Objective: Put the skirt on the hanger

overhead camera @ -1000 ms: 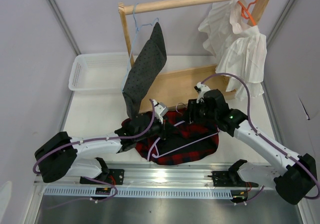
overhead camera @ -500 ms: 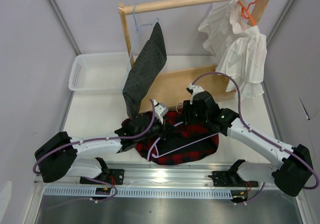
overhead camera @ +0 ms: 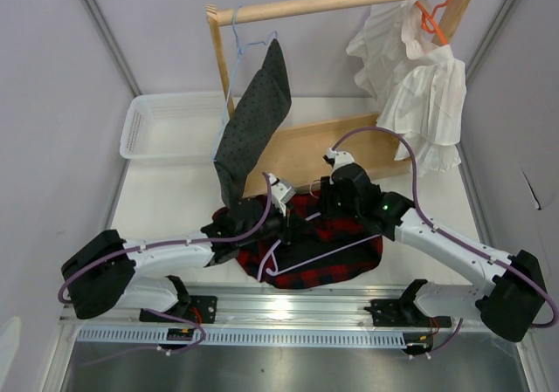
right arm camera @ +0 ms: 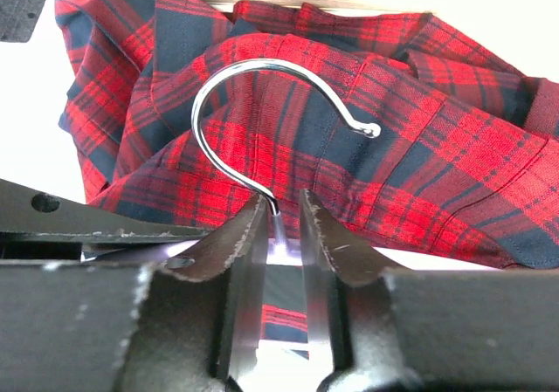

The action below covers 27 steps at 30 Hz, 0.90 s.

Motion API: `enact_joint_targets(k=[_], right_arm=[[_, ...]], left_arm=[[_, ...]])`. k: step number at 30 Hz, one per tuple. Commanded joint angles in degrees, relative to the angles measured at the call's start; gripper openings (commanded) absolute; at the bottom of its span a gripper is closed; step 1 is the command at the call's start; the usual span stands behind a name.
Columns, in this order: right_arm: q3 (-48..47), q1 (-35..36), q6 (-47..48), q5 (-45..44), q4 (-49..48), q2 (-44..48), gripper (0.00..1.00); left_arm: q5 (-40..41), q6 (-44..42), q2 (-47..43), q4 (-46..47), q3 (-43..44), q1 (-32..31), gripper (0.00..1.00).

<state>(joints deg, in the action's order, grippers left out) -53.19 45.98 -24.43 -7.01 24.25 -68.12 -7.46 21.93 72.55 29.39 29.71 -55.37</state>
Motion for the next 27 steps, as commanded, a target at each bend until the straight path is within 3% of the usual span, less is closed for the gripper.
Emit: enact_joint_targets(k=[1, 3, 4, 8, 13, 16, 25, 27], right_arm=[[-1.65, 0.78, -0.89, -2.13, -1.31, -0.53, 0.19], [-1.83, 0.87, -1.24, -3.01, -0.87, -0.61, 0.1], [-1.83, 0.87, -1.24, -3.36, -0.52, -0.7, 0.0], [-2.01, 0.87, -1.33, -5.03, 0.27, -0.44, 0.0], [-1.92, 0.96, -1.5, -6.35, 0.71, 1.4, 0.0], [-2.09, 1.04, -1.5, -6.53, 0.97, 1.93, 0.0], [-1.83, 1.57, -1.15, -8.19, 1.06, 2.2, 0.0], [-2.35, 1.48, -0.54, -9.43, 1.67, 2.29, 0.0]], left_arm=[[-1.24, -0.84, 0.13, 5.42, 3.42, -0.44, 0.0], [-1.24, -0.66, 0.13, 5.51, 3.51, -0.52, 0.0], [-1.24, -0.75, 0.31, 5.33, 3.6, -0.52, 0.0], [-0.71, -0.66, 0.05, 3.4, 4.47, -0.52, 0.03], [2.71, -0.66, -3.9, -2.14, 3.51, -0.52, 0.26], [4.55, -0.58, -6.01, -5.29, 3.07, -0.52, 0.34], [7.2, -0.23, -14.28, -13.56, 2.71, -0.52, 0.44], [11.57, 0.65, -16.99, -16.8, 2.54, -0.52, 0.45]])
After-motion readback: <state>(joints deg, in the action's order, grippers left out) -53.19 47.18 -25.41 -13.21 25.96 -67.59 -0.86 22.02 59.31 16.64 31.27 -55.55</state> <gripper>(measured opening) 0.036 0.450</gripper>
